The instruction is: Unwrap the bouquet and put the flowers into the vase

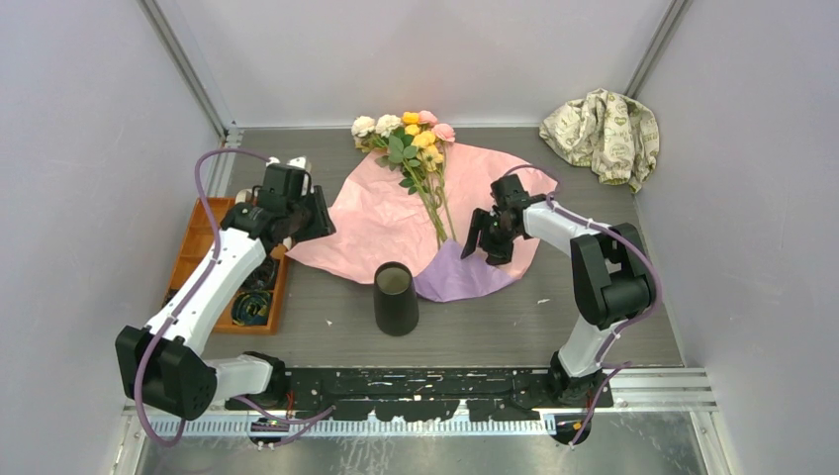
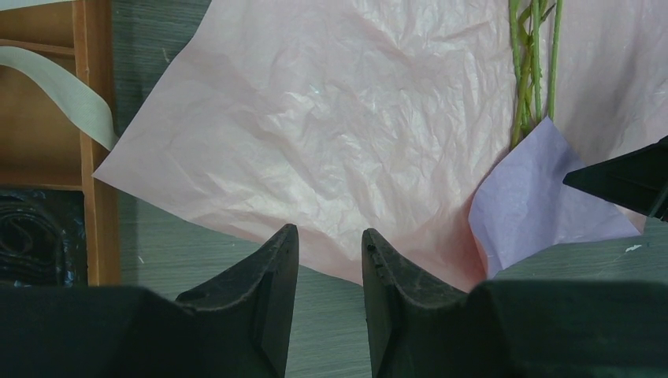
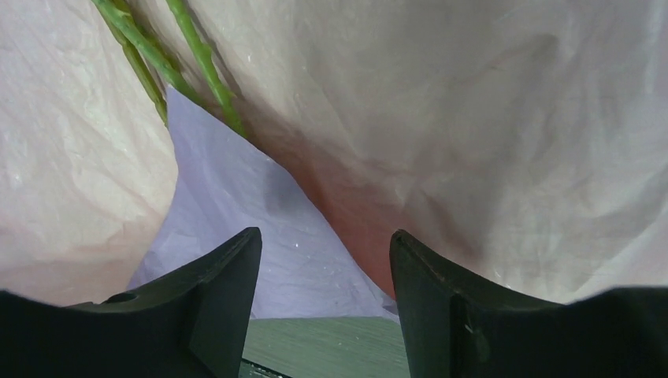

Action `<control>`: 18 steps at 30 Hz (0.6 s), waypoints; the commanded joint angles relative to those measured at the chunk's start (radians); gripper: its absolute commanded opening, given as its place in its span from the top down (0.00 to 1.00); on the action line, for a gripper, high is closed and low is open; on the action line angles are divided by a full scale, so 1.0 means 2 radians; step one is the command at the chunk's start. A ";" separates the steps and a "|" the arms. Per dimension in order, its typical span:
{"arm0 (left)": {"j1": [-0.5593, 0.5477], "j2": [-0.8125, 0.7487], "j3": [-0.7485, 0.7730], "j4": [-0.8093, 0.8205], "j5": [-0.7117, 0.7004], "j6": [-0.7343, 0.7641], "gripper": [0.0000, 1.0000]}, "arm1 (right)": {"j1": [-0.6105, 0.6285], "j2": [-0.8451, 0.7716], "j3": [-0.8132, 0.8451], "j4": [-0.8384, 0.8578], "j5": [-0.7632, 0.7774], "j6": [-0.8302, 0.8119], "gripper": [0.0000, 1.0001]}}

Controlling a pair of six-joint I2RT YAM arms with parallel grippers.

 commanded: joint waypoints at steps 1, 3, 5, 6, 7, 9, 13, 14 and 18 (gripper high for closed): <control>-0.001 -0.012 0.000 0.007 0.000 -0.001 0.63 | 0.002 -0.027 -0.008 0.026 -0.041 -0.003 0.35; -0.001 -0.012 -0.001 0.007 0.004 -0.004 0.64 | 0.002 -0.028 -0.019 0.040 -0.059 0.003 0.43; -0.001 -0.014 -0.002 0.008 0.005 -0.005 0.64 | 0.003 -0.030 -0.026 0.052 -0.076 0.008 0.56; -0.001 -0.016 -0.003 0.008 0.005 -0.005 0.63 | 0.003 -0.030 -0.028 0.054 -0.080 0.010 0.63; -0.001 -0.017 -0.003 0.007 0.005 -0.004 0.63 | 0.004 -0.033 -0.030 0.055 -0.082 0.010 0.70; -0.001 -0.020 -0.003 0.004 0.005 -0.005 0.63 | 0.004 -0.045 -0.035 0.054 -0.082 0.012 0.79; -0.001 -0.030 -0.006 0.002 0.004 -0.006 0.63 | 0.006 -0.100 -0.041 0.037 -0.082 0.011 0.83; -0.001 -0.032 -0.008 0.004 0.005 -0.008 0.63 | 0.006 -0.115 -0.042 0.029 -0.083 0.010 0.83; -0.001 -0.034 -0.013 0.015 0.023 -0.012 0.63 | 0.009 -0.171 -0.049 -0.002 -0.091 0.005 0.81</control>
